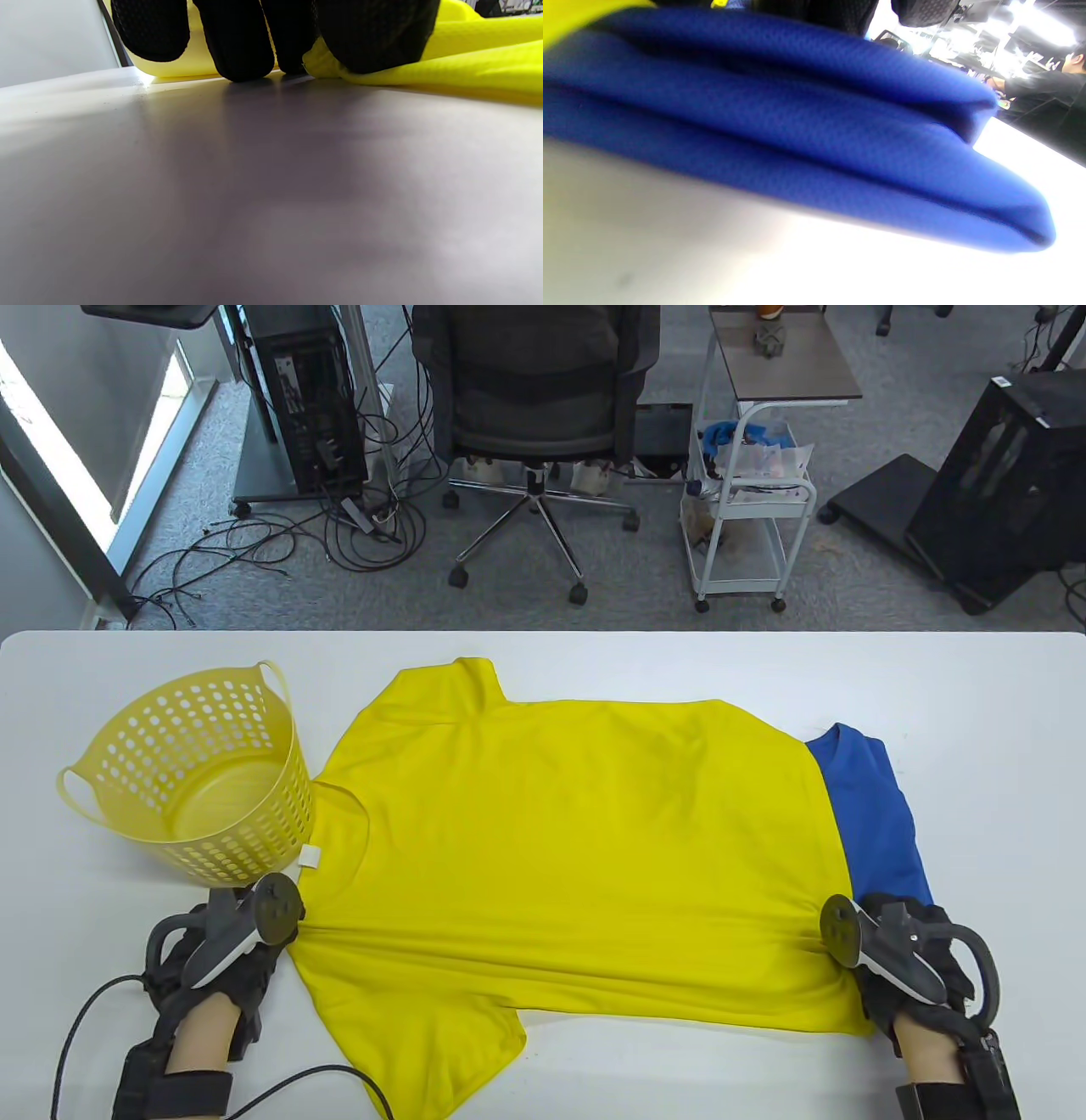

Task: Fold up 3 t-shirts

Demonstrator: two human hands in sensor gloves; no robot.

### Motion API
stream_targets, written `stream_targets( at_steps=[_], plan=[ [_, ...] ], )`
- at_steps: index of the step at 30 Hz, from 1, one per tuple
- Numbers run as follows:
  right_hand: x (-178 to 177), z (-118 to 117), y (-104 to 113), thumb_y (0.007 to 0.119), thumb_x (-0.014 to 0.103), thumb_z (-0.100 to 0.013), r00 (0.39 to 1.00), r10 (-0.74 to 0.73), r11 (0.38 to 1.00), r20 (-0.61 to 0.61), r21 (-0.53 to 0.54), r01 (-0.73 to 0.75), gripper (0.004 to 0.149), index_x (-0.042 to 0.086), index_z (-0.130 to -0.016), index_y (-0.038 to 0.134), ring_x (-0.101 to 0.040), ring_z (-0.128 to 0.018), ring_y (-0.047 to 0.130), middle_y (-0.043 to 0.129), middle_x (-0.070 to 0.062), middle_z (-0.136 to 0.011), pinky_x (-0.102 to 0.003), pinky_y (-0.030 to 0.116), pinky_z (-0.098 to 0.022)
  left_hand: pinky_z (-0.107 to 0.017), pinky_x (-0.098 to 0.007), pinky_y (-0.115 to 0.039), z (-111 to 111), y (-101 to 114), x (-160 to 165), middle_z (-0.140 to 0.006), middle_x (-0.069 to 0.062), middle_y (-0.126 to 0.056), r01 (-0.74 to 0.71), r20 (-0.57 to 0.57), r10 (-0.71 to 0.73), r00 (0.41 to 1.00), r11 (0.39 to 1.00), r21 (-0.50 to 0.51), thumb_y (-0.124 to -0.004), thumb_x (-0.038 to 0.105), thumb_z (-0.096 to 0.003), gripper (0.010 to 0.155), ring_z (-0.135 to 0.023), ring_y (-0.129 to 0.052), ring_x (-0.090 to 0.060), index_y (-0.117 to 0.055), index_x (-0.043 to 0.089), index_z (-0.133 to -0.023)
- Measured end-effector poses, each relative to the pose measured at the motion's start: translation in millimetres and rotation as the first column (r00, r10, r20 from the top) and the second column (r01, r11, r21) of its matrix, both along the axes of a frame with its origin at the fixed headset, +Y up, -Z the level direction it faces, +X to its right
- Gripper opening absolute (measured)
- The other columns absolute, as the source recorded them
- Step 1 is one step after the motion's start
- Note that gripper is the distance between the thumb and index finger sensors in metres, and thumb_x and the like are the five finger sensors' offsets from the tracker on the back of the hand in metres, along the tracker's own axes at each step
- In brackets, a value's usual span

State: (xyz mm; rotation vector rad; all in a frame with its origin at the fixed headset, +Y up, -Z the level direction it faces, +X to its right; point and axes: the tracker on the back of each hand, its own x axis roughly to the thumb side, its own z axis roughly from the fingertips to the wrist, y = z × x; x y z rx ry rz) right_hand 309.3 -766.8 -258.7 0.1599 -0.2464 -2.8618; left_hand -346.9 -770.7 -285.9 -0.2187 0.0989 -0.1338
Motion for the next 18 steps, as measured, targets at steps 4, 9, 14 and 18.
stream_targets(
  at_steps=[4, 9, 14, 18],
  plan=[
    [8.7, 3.5, 11.1, 0.067, 0.037, -0.035, 0.995, -0.095, 0.993, 0.011, 0.073, 0.094, 0.038, 0.043, -0.072, 0.062, -0.027, -0.087, 0.072, 0.069, 0.005, -0.089, -0.057, 0.056, -0.07, -0.069, -0.049, -0.068, 0.3, -0.7, -5.0, -0.098, 0.012, -0.069, 0.018, 0.012, -0.017, 1.0, 1.0, -0.014, -0.07, 0.041, -0.0403, 0.042, -0.091, -0.073, -0.016, -0.07, 0.043, -0.082],
    [14.7, 0.4, 15.5, 0.066, 0.036, -0.035, 0.988, -0.15, 0.986, 0.033, 0.081, 0.147, 0.039, 0.039, -0.074, 0.063, -0.019, -0.072, 0.083, 0.078, 0.005, -0.078, -0.048, 0.066, -0.065, -0.066, -0.047, -0.073, 0.9, 6.2, -13.4, -0.087, 0.01, -0.079, -0.013, 0.019, 0.013, 1.0, 0.999, 0.044, -0.068, 0.04, -0.0393, 0.043, -0.083, -0.082, -0.015, -0.069, 0.039, -0.083],
    [24.6, 0.3, 21.0, 0.068, 0.035, -0.036, 0.974, -0.222, 0.971, 0.049, 0.097, 0.217, 0.04, 0.035, -0.075, 0.064, -0.019, -0.064, 0.086, 0.082, 0.003, -0.07, -0.048, 0.068, -0.062, -0.064, -0.045, -0.074, 3.1, 15.9, -18.6, -0.081, 0.009, -0.082, -0.091, 0.013, 0.091, 0.996, 0.992, 0.089, -0.069, 0.04, -0.0388, 0.044, -0.076, -0.085, -0.015, -0.071, 0.037, -0.082],
    [26.9, 0.7, 36.6, 0.069, 0.035, -0.035, 0.97, -0.233, 0.959, 0.065, 0.178, 0.219, 0.04, 0.036, -0.075, 0.065, -0.019, -0.064, 0.086, 0.083, 0.004, -0.07, -0.048, 0.068, -0.062, -0.063, -0.045, -0.075, 5.9, 27.1, -19.6, -0.081, 0.01, -0.082, -0.115, 0.013, 0.115, 0.993, 0.986, 0.121, -0.07, 0.04, -0.0384, 0.043, -0.075, -0.085, -0.014, -0.071, 0.038, -0.082]
  ],
)
